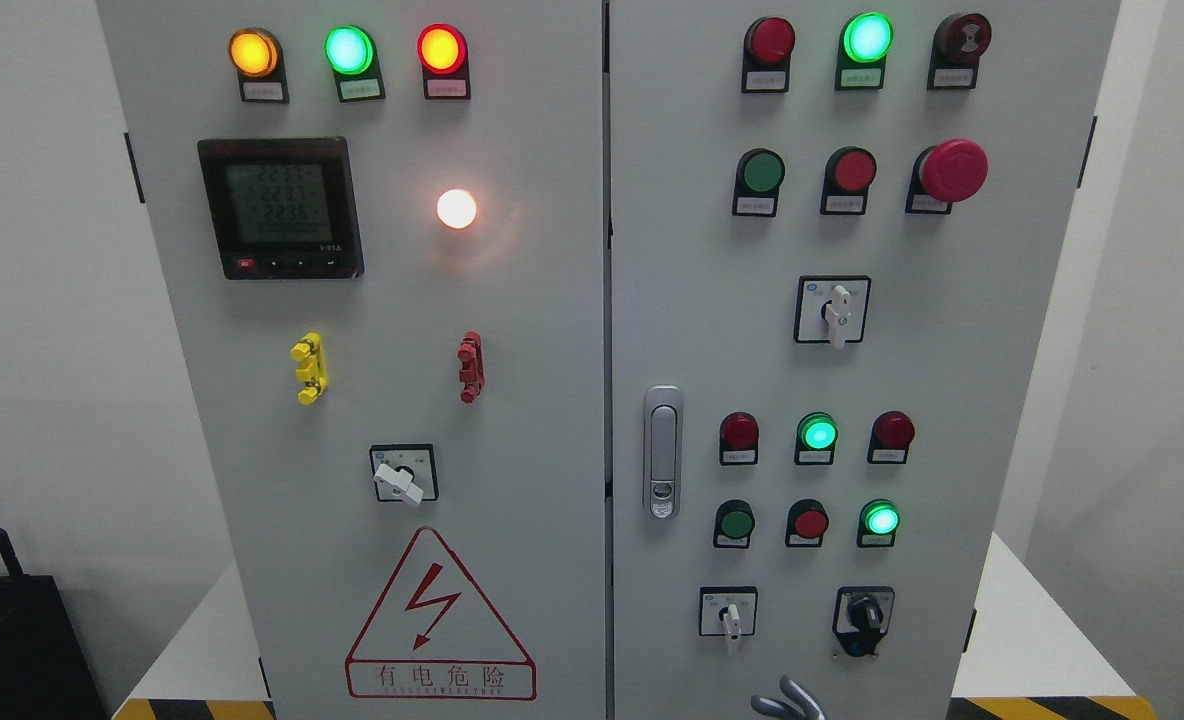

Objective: Release door handle
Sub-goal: 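Raise the right hand up to the chrome latch handle on the door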

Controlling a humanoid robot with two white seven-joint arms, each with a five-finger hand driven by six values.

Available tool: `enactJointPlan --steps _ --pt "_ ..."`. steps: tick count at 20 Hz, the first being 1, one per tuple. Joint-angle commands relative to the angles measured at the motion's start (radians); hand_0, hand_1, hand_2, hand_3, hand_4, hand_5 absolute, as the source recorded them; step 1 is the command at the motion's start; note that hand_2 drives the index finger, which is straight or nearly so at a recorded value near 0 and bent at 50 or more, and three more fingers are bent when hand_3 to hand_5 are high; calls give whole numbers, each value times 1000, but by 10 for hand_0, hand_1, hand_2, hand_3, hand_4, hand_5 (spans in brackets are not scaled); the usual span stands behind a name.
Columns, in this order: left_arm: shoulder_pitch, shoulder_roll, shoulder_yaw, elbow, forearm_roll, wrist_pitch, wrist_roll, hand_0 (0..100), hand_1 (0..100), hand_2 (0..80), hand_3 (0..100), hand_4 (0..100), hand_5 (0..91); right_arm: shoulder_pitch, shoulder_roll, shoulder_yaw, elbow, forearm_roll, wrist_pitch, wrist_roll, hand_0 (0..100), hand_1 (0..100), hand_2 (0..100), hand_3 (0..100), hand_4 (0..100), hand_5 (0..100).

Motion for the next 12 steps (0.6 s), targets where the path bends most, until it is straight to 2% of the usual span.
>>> enactJointPlan --steps 1,4,6,7,8,9,11,12 --pt "0 0 11 17 0 0 -1 120 389 0 0 0 0 -72 8 3 23 273 3 -40 354 337 0 728 623 622" --pt "0 0 11 17 0 0 -1 120 389 0 0 0 0 -133 30 18 66 471 4 -94 337 374 0 792 707 731" --pt "0 0 11 17 0 -1 -1 120 389 0 0 0 0 -162 69 31 91 596 7 -113 327 382 0 862 803 844" --pt "0 0 11 17 0 0 -1 120 389 0 0 0 0 -172 83 34 100 652 9 -129 327 382 0 862 803 844" --pt "0 0 11 17 0 -1 -1 120 389 0 0 0 0 -178 102 38 109 696 9 -146 320 384 0 930 867 921" --pt "0 0 11 17 0 0 -1 120 389 0 0 0 0 -179 120 41 117 741 9 -157 311 387 0 962 898 958" --pt "0 0 11 17 0 -1 -1 120 389 0 0 0 0 -185 136 44 138 843 7 -169 306 387 0 1000 923 979" --pt "0 0 11 17 0 0 -1 120 389 0 0 0 0 -199 148 44 152 899 9 -189 300 385 0 1000 932 985"
